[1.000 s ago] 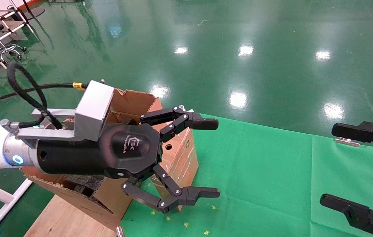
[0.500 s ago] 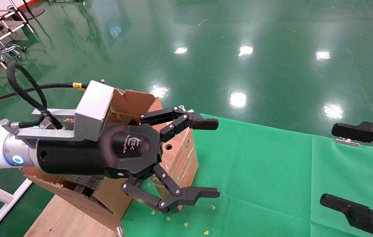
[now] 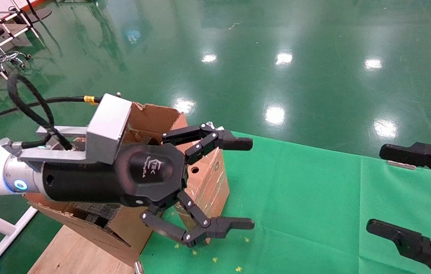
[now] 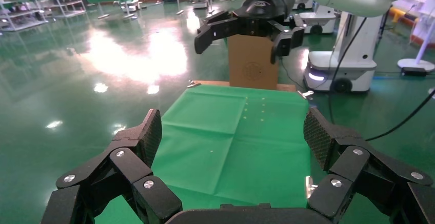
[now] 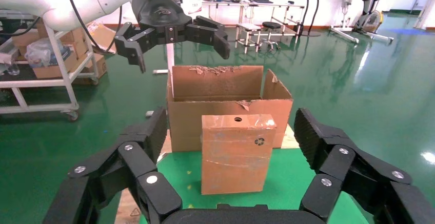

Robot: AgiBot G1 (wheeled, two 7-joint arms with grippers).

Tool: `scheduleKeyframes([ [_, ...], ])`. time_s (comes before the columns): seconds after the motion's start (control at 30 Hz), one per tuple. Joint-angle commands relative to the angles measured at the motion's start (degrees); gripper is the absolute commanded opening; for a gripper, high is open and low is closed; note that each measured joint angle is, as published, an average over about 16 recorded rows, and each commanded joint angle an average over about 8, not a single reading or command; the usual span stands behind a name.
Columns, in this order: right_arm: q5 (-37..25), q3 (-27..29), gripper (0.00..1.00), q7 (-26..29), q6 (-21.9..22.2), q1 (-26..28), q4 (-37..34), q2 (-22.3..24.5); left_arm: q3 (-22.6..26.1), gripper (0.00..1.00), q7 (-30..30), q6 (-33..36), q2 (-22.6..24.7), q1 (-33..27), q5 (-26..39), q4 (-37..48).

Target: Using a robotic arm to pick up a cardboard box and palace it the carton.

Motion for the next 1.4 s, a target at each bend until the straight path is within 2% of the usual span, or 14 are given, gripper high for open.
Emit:
scheduleKeyframes([
  [0.03,0.0,0.0,0.0,0.0,0.0,0.0,0.0,0.0,0.1,1.0,-0.4,-0.2,-0.4,-0.2,0.4,0.0],
  [0.47,0.0,0.0,0.0,0.0,0.0,0.0,0.0,0.0,8.7,1.0,-20.9,-1.0,-2.7,-12.0,17.3,-2.3],
  [0.6,0.0,0.0,0.0,0.0,0.0,0.0,0.0,0.0,9.7,1.0,-23.0,-0.9,-2.9,-13.2,19.0,-2.6],
  [0.87,0.0,0.0,0.0,0.0,0.0,0.0,0.0,0.0,9.8,1.0,-23.2,-0.5,-2.7,-13.2,19.0,-1.7],
  [0.97,0.0,0.0,0.0,0.0,0.0,0.0,0.0,0.0,11.0,1.0,-26.9,-0.5,-2.5,-15.0,21.9,-1.3],
  [1.17,0.0,0.0,0.0,0.0,0.0,0.0,0.0,0.0,14.2,1.0,-38.3,-0.8,-1.6,-20.2,30.4,-1.2],
  [1.4,0.0,0.0,0.87,0.0,0.0,0.0,0.0,0.0,17.9,1.0,-48.3,0.7,1.1,-24.6,38.3,0.5],
])
